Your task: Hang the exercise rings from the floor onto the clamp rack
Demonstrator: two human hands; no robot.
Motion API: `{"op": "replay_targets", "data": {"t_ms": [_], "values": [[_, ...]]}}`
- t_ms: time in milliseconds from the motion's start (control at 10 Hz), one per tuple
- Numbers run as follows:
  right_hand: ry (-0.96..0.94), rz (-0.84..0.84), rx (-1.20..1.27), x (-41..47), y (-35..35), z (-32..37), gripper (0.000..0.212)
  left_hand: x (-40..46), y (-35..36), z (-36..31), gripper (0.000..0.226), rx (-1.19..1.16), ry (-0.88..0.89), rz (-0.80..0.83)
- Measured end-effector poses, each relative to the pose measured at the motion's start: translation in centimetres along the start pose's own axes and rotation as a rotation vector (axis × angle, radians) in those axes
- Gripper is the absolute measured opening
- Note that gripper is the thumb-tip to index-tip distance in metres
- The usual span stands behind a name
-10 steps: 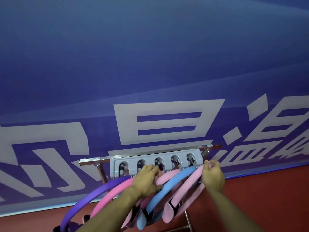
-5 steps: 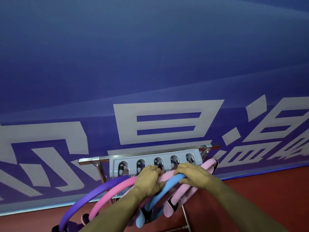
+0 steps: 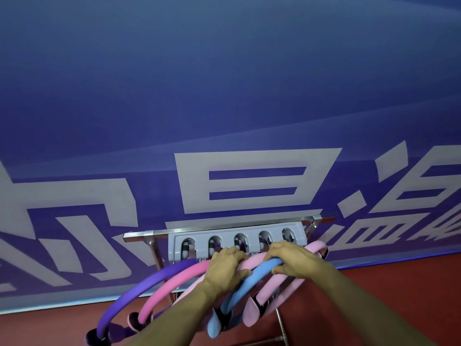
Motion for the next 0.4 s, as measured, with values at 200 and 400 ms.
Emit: {"op": "replay_targets", "data": {"t_ms": [200,400], "values": [[0.027,-0.093,-0.015,0.2,-1.3,1.0,0.041,-0.1,-0.8,0.4,0.038,-0.155,0.075,0.005],[0.009,-0.244,0.095,1.7,-1.7,3.7,0.034,-1.2,-3.6,3.7,0.030,-0.247,0.073,-0.176]]}}
Point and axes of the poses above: each hand's wrist, its own x-axis towards the middle knuckle, its own y-axis out of the palm, z = x × y, the point moved 8 cm from there along x, towards the middle knuckle, and after that the axes turned 1 degree about -y, right-handed, at the moved point
